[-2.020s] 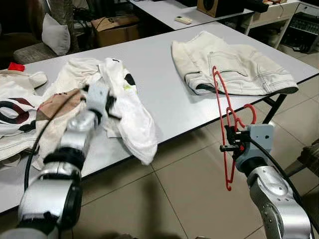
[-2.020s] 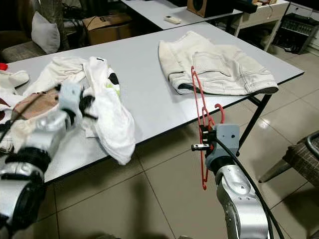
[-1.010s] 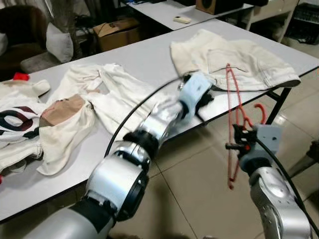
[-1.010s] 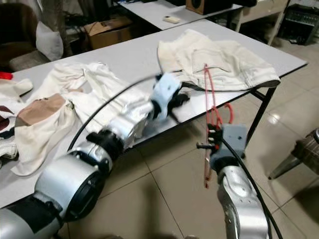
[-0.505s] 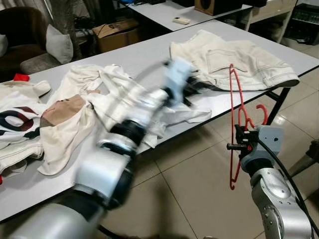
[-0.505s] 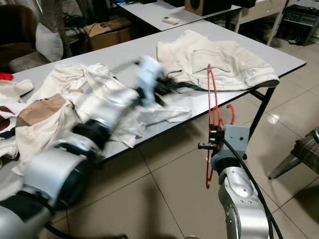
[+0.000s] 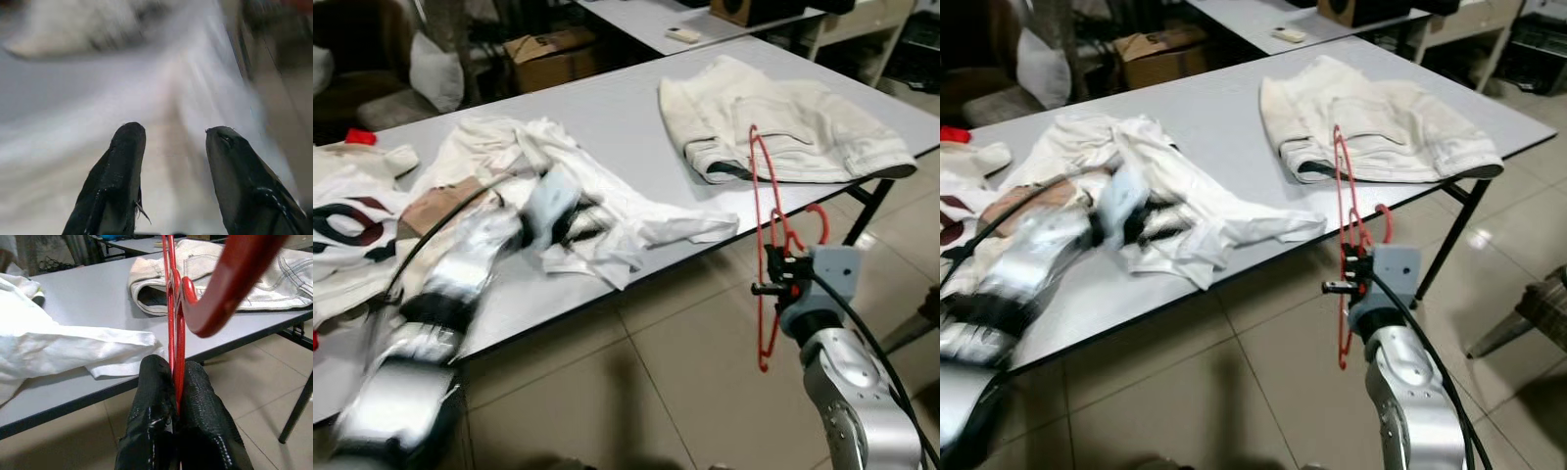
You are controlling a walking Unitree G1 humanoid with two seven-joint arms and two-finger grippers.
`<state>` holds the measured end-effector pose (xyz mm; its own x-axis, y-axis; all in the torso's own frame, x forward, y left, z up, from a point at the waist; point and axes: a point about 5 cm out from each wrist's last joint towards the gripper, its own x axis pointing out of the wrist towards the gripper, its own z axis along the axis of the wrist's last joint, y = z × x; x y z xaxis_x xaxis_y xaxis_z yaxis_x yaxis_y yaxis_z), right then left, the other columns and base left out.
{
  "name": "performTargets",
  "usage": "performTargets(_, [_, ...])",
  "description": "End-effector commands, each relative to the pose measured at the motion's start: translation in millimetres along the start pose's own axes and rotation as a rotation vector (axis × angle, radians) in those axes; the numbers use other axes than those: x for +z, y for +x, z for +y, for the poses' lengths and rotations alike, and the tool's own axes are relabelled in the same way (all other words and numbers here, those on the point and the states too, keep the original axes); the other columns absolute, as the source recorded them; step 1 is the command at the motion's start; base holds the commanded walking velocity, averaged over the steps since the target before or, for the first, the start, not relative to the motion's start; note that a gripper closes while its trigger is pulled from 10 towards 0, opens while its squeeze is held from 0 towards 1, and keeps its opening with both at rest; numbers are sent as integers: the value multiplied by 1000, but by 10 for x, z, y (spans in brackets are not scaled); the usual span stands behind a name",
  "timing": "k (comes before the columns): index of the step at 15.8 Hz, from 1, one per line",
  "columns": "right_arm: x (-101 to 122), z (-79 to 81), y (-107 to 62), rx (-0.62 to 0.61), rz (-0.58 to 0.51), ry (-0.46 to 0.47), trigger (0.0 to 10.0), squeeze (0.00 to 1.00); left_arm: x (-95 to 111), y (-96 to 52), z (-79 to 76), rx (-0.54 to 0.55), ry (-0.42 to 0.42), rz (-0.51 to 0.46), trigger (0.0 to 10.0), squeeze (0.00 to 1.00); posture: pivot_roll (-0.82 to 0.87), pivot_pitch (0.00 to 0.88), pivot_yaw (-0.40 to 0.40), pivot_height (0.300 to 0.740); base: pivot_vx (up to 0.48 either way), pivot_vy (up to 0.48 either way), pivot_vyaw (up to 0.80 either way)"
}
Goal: Hang hanger
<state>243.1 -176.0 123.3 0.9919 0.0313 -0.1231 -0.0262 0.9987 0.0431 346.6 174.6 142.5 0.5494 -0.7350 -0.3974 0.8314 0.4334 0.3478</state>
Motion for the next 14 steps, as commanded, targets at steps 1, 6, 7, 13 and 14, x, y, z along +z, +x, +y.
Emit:
performTargets(1, [-14,2,5,6,10,3,10000,0,-6,-35,-31,-38,53,44,10000,0,-134,0,61,740,0,0,0])
performTargets(6, [-17,7,8,21,16,-2,10000,0,-268,-191,-145,-6,108,218,10000,0,-131,0,52,740,0,0,0])
performTargets(7, [-15,5,8,23,15,-4,10000,0,-292,-197,-127,31,125,242,10000,0,-133,0,54,740,0,0,0])
performTargets(13, [-11,-7,2,21,12,-8,10000,0,-463,-256,-181,25,114,344,2980,0,-141,0,61,740,0,0,0])
performTargets(14, [-12,-7,2,22,11,-8,10000,0,-473,-262,-165,41,111,350,431,0,-141,0,58,740,0,0,0])
